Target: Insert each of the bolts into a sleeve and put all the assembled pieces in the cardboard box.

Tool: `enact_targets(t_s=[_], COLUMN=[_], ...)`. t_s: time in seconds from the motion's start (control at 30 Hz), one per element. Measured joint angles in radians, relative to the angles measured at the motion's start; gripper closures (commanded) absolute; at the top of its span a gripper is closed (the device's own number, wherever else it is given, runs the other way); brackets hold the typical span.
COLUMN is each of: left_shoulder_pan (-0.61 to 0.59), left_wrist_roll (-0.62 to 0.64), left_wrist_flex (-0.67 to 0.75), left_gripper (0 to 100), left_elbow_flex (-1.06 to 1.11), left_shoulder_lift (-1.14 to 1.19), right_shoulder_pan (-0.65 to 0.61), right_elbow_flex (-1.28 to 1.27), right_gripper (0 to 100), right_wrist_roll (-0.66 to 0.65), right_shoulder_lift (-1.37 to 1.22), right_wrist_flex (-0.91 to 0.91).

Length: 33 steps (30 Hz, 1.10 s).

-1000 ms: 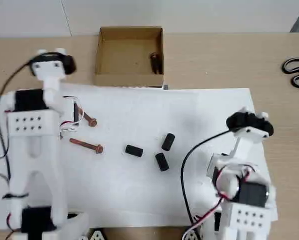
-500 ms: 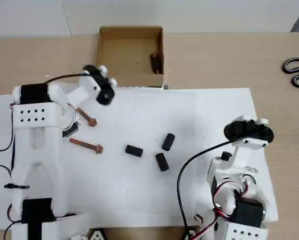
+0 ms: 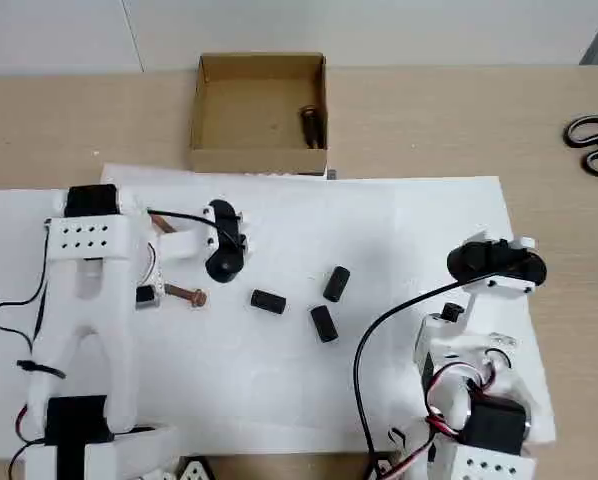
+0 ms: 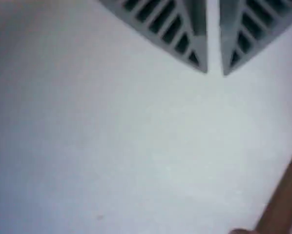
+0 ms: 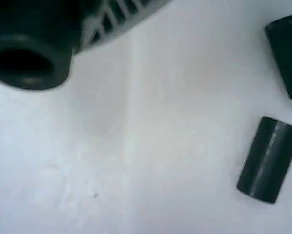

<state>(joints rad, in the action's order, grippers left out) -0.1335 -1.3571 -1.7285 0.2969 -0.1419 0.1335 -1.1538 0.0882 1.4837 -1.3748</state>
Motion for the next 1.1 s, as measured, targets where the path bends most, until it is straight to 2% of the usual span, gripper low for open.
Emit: enact_targets(t_s=[0.33,0.57,0.73,1.1], left_shoulder_pan=[0.0,0.041,0.066,0.069], left_wrist_roll=[0.0,0.0,0.0,0.0], left_wrist_flex=[0.0,0.021,0.069,0.075], left_gripper=[91,91,91,91], left_elbow_flex=[0.002,0.003,0.002,-0.181], left_shoulder_lift=[0.003,0.011,0.112,0.35], right_shoulder_pan=[0.0,0.0,0.0,0.0], right_elbow_flex=[0.0,0.0,0.0,0.0], right_gripper=[99.6,99.6,99.6,99.6], right_wrist_roll=[0.0,0.0,0.0,0.0], right_shoulder_lift=[0.0,0.0,0.0,0.0], right_wrist_flex=[0.0,0.0,0.0,0.0])
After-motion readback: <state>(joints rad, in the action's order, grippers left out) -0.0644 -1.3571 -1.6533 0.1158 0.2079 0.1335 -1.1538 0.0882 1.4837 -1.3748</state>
